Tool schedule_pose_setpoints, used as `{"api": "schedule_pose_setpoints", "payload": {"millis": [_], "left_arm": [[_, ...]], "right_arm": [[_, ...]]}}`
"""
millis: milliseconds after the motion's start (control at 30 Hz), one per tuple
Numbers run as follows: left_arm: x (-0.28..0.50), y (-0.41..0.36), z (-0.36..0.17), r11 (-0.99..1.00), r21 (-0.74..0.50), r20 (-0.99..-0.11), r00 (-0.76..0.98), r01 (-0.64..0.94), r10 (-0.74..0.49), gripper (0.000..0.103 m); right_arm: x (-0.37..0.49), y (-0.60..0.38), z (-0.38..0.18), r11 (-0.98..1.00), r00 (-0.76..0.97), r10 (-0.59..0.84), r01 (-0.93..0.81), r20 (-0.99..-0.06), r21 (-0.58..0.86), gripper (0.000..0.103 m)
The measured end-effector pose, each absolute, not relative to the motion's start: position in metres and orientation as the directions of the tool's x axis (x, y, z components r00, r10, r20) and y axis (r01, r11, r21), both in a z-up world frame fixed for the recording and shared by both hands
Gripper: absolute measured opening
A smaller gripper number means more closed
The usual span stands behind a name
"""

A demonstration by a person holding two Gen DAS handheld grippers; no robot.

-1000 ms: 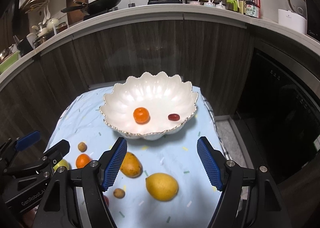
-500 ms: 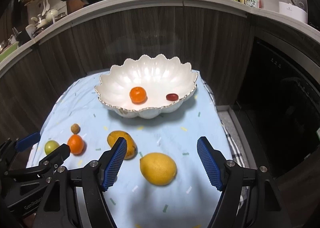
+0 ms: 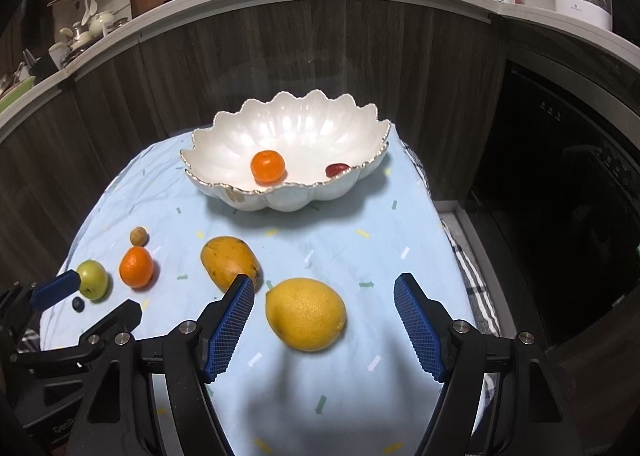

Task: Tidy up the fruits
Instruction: 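Withdraw both tools from the bowl and lower them toward the remaining fruits, then close the left tool on a red date while the right tool grips the lemon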

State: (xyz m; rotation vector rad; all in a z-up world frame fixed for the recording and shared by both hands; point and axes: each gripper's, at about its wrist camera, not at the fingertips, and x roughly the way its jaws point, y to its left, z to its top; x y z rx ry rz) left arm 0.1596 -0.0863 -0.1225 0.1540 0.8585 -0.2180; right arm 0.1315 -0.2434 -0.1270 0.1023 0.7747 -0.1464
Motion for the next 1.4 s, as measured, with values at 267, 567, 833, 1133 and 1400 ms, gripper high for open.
{"api": "schedule_pose_setpoints", "payload": {"millis": [267, 567, 833, 1133, 1400], "left_arm": [[0.155, -0.088, -0.139, 0.964, 0.039, -0.779, 0.612, 0.261, -0.134, 0.079], [0.152, -0.090, -0.158, 0.962, 0.020, -0.805, 0.575, 0.271, -0.145, 0.069], [0.150, -0.092, -0.170, 0.959, 0.006, -0.812, 0.561, 0.284, -0.161, 0.059], [0.151, -0.095, -0.177, 0.958, 0.001, -0.814, 0.557, 0.286, -0.165, 0.048], [0.156, -0.095, -0.187, 0.959, -0.015, -0.826, 0.537, 0.284, -0.172, 0.039]], "right_arm": [[0.133, -0.242, -0.140, 0.986, 0.687, -0.092, 0.166, -0.721, 0.032, 0.073], [0.136, -0.237, -0.151, 0.988, 0.672, -0.094, 0.153, -0.735, 0.013, 0.073], [0.140, -0.237, -0.158, 0.989, 0.662, -0.091, 0.145, -0.744, 0.008, 0.073], [0.145, -0.235, -0.164, 0.991, 0.651, -0.084, 0.137, -0.754, 0.008, 0.073], [0.152, -0.232, -0.173, 0.992, 0.640, -0.085, 0.122, -0.764, -0.008, 0.073]]}}
